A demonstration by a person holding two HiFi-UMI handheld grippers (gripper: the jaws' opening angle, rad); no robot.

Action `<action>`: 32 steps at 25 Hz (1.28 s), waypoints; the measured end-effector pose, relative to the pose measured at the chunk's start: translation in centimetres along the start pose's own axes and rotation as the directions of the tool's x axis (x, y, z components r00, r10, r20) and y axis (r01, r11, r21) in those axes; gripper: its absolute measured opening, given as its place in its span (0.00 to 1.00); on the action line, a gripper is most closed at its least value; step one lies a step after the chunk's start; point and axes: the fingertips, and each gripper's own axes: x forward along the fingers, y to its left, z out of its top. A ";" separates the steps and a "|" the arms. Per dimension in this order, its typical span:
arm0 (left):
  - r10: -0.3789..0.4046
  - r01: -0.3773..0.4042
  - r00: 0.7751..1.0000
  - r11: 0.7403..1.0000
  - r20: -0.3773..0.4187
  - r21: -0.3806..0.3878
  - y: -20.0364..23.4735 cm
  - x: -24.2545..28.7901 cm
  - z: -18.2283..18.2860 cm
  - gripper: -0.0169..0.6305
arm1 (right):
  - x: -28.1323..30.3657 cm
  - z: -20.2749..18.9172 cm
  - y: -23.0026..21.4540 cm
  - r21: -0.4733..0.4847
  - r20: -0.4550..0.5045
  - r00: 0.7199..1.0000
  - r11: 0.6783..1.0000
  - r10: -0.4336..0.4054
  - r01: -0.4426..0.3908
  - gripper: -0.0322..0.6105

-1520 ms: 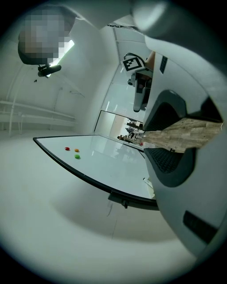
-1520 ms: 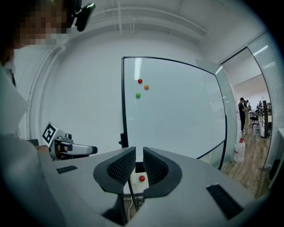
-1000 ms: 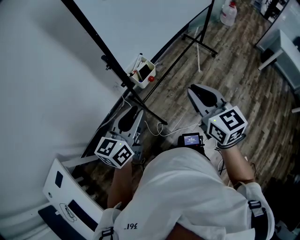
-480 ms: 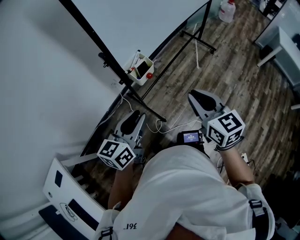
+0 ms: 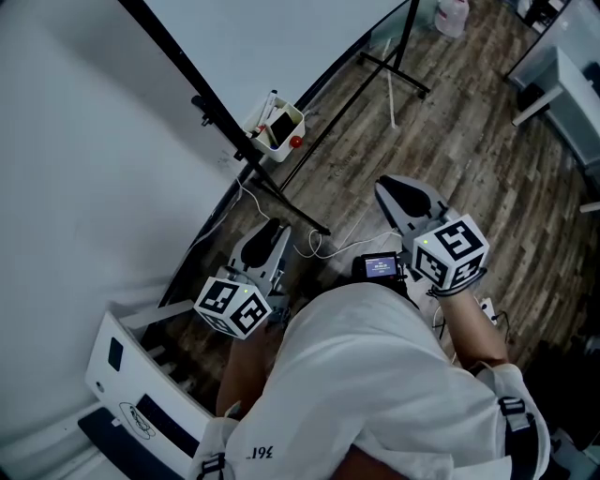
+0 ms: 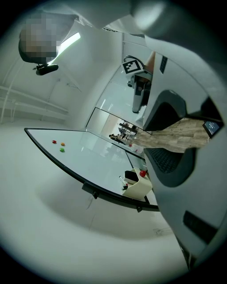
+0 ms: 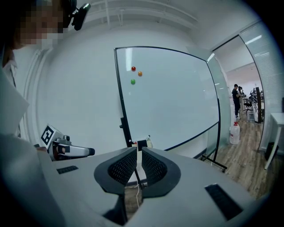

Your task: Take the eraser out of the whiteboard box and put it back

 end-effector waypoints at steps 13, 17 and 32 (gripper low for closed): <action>-0.037 0.036 0.999 0.999 -0.017 -0.011 -1.2 0.4 -0.5 0.22 | -0.1 -0.4 0.3 0.003 0.001 1.000 1.000 -0.003 0.003 0.09; -0.046 0.046 0.999 0.999 -0.027 -0.012 -1.9 0.7 -0.8 0.22 | -0.5 -0.2 0.2 -0.011 0.005 1.000 1.000 -0.013 0.013 0.09; -0.042 0.040 0.997 0.999 -0.068 -0.027 -1.9 1.4 -1.4 0.22 | -0.1 -0.9 0.0 -0.011 -0.003 1.000 1.000 -0.013 0.013 0.09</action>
